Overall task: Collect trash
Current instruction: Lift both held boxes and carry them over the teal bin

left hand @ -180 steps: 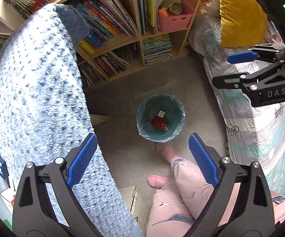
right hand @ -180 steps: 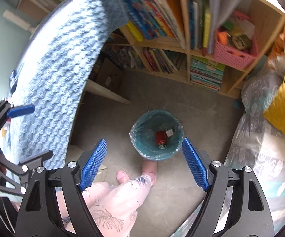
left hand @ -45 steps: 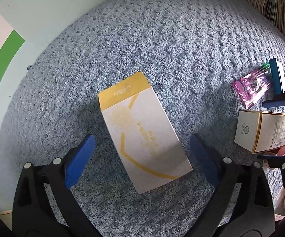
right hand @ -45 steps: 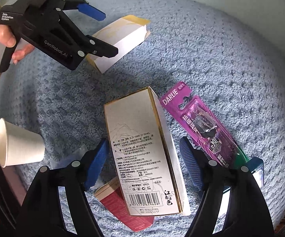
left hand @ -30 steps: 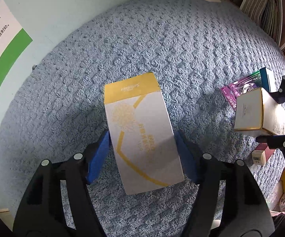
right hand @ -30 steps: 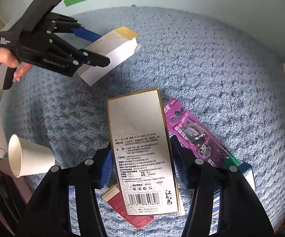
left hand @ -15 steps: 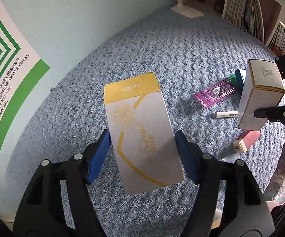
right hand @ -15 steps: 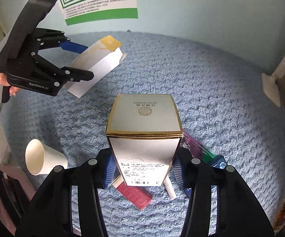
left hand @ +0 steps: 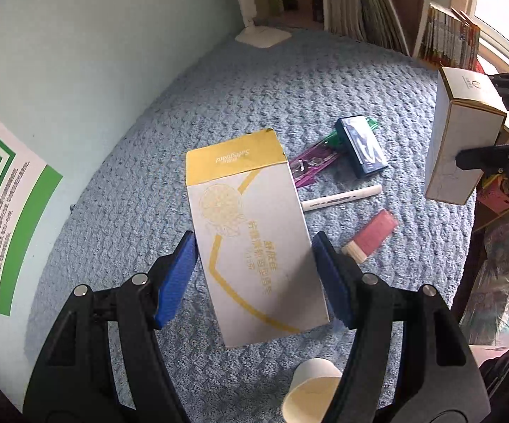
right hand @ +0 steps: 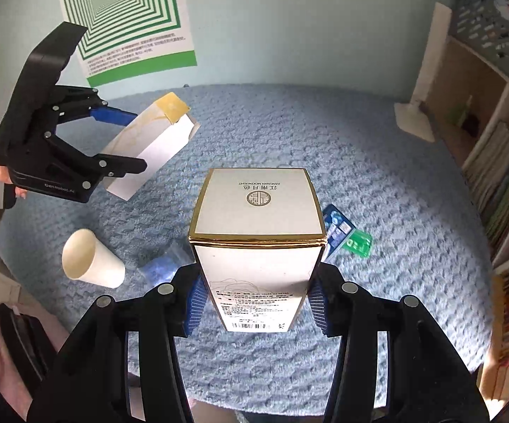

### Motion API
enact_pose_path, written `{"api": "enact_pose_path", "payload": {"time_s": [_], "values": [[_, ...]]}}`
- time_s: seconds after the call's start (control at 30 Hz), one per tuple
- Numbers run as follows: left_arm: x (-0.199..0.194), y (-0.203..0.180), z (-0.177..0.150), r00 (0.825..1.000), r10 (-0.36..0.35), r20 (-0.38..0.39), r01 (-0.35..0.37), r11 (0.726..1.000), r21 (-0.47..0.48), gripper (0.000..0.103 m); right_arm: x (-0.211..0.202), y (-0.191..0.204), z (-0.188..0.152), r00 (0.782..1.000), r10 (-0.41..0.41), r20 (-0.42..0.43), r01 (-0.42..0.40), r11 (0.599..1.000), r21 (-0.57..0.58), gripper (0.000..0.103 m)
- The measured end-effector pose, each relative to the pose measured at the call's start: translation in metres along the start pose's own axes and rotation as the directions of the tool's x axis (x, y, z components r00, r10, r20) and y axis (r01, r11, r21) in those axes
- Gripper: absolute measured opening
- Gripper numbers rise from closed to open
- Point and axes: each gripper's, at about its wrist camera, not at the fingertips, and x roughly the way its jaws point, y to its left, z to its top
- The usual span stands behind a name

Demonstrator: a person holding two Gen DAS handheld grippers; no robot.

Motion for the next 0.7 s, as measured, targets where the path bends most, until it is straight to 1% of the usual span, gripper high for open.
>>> {"api": "enact_pose_path", "payload": {"time_s": [0.2, 0.3, 0.37, 0.5, 0.7], "values": [[0.000, -0.054, 0.012, 0.998, -0.067, 0.008, 0.066, 0.991, 0.118, 0.064, -0.030, -0.017, -0.046, 0.998, -0.068, 0.001, 0.067, 0.992, 0.111, 0.049], [0.000, -0.085, 0.018, 0.994, -0.105, 0.006, 0.102, 0.977, 0.189, 0.064, -0.045, -0.025, -0.072, 0.995, -0.101, -0.007, 0.101, 0.980, 0.170, 0.049], [0.000, -0.109, 0.022, 0.991, -0.134, 0.004, 0.129, 0.962, 0.241, 0.064, -0.057, -0.031, -0.092, 0.992, -0.122, -0.012, 0.122, 0.969, 0.215, 0.049], [-0.001, -0.157, 0.027, 0.982, -0.191, -0.006, 0.181, 0.922, 0.341, 0.064, -0.078, -0.042, -0.134, 0.985, -0.169, -0.032, 0.171, 0.938, 0.302, 0.049], [-0.003, -0.228, 0.028, 0.961, -0.272, -0.038, 0.257, 0.841, 0.477, 0.064, -0.109, -0.051, -0.196, 0.971, -0.227, -0.070, 0.235, 0.873, 0.428, 0.049]]}}
